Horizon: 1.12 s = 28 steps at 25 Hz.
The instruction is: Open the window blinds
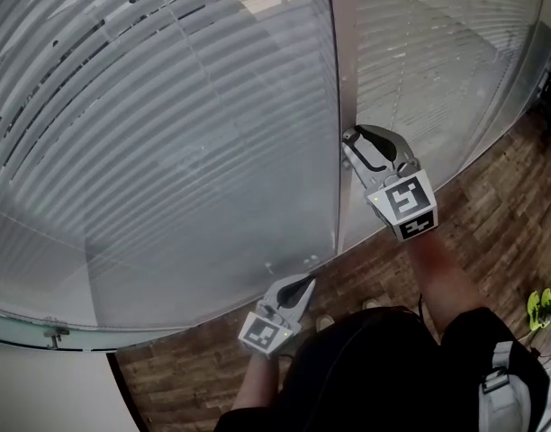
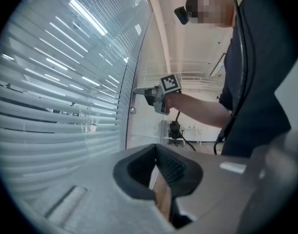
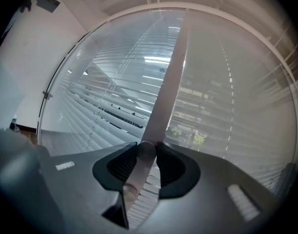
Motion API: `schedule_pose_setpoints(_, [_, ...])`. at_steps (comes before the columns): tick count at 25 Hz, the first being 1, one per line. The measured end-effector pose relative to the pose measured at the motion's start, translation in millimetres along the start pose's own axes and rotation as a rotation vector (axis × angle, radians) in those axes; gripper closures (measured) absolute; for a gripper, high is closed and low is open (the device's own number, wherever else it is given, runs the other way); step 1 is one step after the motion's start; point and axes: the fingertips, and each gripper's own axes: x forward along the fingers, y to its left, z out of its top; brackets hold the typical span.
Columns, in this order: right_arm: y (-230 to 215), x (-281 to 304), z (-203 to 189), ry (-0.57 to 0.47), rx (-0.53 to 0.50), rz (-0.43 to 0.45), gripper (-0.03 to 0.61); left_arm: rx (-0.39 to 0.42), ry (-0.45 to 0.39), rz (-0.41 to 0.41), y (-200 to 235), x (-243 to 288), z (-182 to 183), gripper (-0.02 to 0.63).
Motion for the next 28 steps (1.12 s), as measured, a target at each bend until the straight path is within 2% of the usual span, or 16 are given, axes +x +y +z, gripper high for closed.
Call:
schedule_pose_setpoints(6, [-4.0, -1.1, -6.3, -0.021, 0.174, 0.000, 0.449, 0.000, 0.000, -0.011, -1.8, 0.3, 0.4, 0.609])
schedule_pose_setpoints(11, [-5.2, -1.7, -5.9, -0.036, 0.235, -0.014, 0.449, 0.002, 0.004, -0.016, -1.5, -1.1, 0.0, 0.611])
schedule_pose_setpoints(19, [-8.6, -2.2, -4.1, -0.083, 0.440, -0.022, 0.449, -0.002, 0.006, -0.023, -1.6, -1.8, -0.2, 0.609])
schedule_pose_setpoints(28, [-8.7, -3.0, -5.0, -0.101, 0.508, -0.032, 0.449, 0.002, 0.006, -0.025, -1.8, -5.9, -2.9, 0.609])
